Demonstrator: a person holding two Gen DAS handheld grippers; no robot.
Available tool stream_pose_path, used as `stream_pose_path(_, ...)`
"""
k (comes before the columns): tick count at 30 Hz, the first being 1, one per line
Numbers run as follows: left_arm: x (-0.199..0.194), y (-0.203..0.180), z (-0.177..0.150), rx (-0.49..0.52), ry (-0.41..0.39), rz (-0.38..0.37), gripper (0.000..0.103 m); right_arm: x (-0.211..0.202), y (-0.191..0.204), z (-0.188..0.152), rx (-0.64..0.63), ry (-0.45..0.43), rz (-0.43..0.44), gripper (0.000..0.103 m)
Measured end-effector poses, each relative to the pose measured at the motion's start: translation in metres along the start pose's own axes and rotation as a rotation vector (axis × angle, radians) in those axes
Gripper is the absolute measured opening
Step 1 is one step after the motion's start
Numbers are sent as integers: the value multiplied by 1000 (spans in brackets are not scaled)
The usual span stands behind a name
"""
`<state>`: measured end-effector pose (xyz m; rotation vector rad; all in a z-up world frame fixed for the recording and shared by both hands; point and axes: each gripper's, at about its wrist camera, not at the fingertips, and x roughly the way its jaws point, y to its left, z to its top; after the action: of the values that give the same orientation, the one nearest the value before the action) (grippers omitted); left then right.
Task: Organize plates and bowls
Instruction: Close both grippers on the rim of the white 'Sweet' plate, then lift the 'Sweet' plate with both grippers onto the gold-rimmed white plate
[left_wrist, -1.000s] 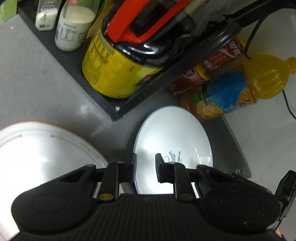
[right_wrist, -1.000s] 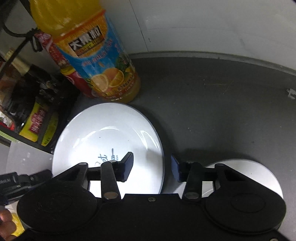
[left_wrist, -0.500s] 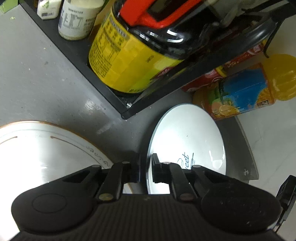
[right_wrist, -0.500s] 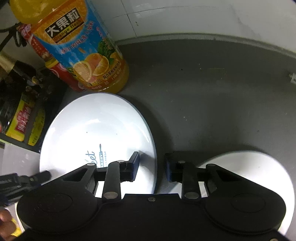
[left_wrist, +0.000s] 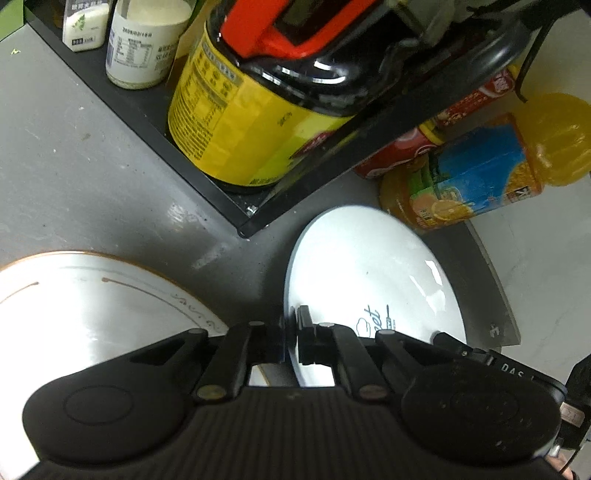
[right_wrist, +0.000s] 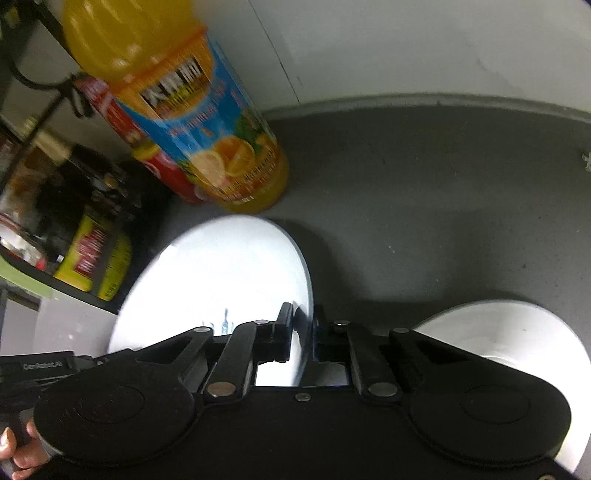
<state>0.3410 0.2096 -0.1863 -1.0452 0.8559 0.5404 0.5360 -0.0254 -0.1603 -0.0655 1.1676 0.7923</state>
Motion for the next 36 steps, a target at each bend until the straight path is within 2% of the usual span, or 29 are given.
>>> stream_pose_path(18,-50,4,-1,107,24,-16,5,-49,25,-34,72,-90,32,7)
stream_pose_path(36,-102,52,-10,213,64,-5,5,-66,83,-106,138,-140,28,8)
